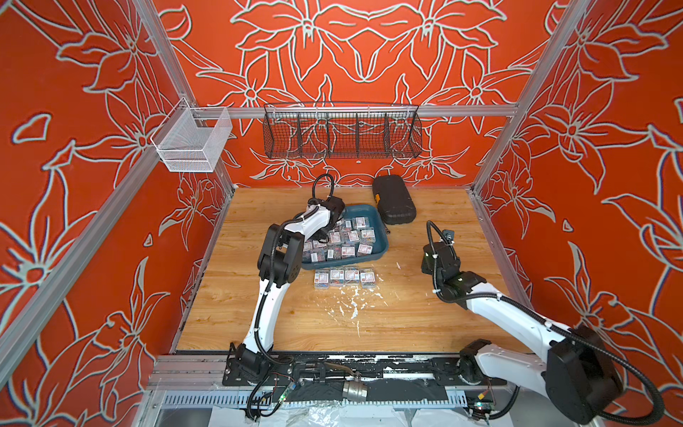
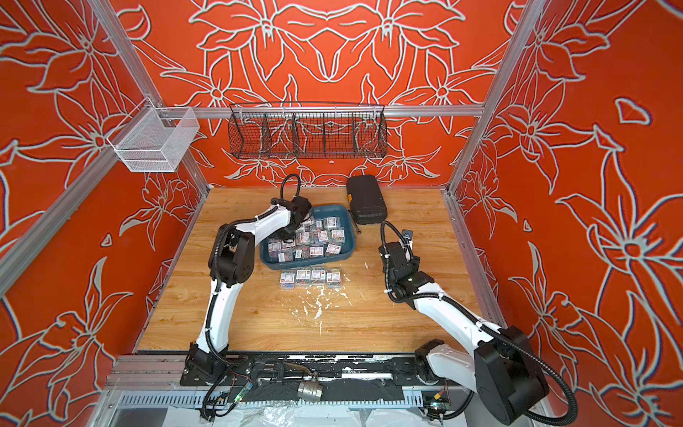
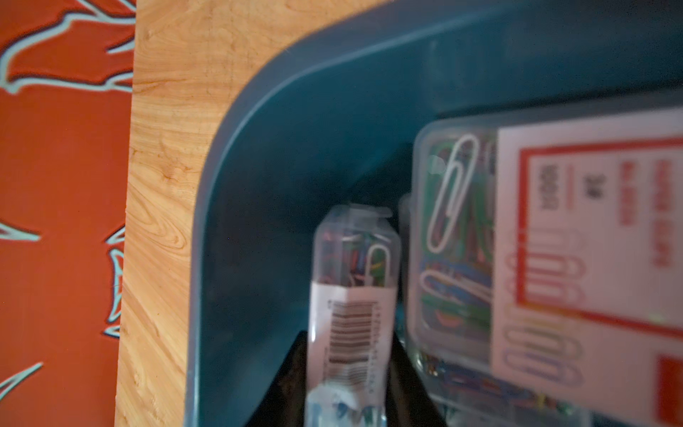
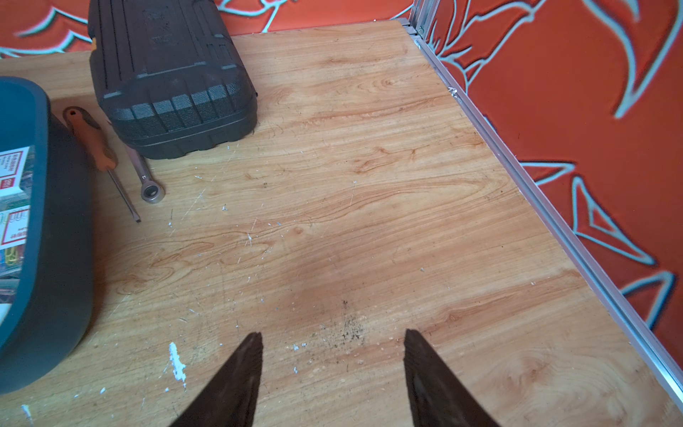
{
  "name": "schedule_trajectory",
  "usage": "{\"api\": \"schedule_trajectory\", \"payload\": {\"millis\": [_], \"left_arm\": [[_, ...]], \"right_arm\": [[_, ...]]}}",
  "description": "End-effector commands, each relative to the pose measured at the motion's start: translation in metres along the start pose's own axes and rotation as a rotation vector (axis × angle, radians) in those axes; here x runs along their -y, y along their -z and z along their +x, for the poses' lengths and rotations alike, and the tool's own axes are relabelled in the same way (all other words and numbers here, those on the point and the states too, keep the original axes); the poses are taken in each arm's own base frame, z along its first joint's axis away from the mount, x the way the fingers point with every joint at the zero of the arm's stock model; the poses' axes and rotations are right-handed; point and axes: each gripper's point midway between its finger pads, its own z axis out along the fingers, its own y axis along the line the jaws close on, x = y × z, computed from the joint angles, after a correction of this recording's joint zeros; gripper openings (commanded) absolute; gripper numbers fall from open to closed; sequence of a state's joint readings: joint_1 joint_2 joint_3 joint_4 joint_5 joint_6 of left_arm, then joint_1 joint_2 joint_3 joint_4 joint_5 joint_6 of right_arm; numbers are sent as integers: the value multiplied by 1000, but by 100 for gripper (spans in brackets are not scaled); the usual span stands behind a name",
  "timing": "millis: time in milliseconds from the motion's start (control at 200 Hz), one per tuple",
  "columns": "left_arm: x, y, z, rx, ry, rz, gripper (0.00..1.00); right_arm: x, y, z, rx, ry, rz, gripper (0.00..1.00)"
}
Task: Take the paper clips out of the storage box
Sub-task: Pick up the boxed paper clips from the storage box, then place the boxed paper clips at the center of the board.
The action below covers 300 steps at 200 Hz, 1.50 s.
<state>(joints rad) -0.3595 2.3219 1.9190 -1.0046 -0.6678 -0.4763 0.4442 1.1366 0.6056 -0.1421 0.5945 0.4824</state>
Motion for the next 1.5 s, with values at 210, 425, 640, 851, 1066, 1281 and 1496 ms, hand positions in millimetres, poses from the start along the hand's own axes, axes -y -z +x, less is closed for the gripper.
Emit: {"api": "schedule_trajectory", "payload": {"millis": [210,425,640,851,1066,1281,1496], "left_arm": [[-85,115,2,106,91,-1,23],[-138,147,52,83,135,-48,18],[-145,137,111,18,154,-52,18],[-122,122,145,-36,139,-33,16],[-88,104,161,-74,101,15,16],[-45,84,166,-105,16,28,17],[-27,77,161,-104,-33,0,17]], "right_arm": [[6,2,-2,11,-32,6,63],[9,2,-2,12,-58,-14,64],[11,0,-1,-2,-68,-23,64],[17,-6,-4,-53,-107,-22,64],[17,-16,-15,-69,-112,-10,61],[21,-26,-5,-91,-118,7,59],[17,-28,-2,-107,-111,-10,58]]}}
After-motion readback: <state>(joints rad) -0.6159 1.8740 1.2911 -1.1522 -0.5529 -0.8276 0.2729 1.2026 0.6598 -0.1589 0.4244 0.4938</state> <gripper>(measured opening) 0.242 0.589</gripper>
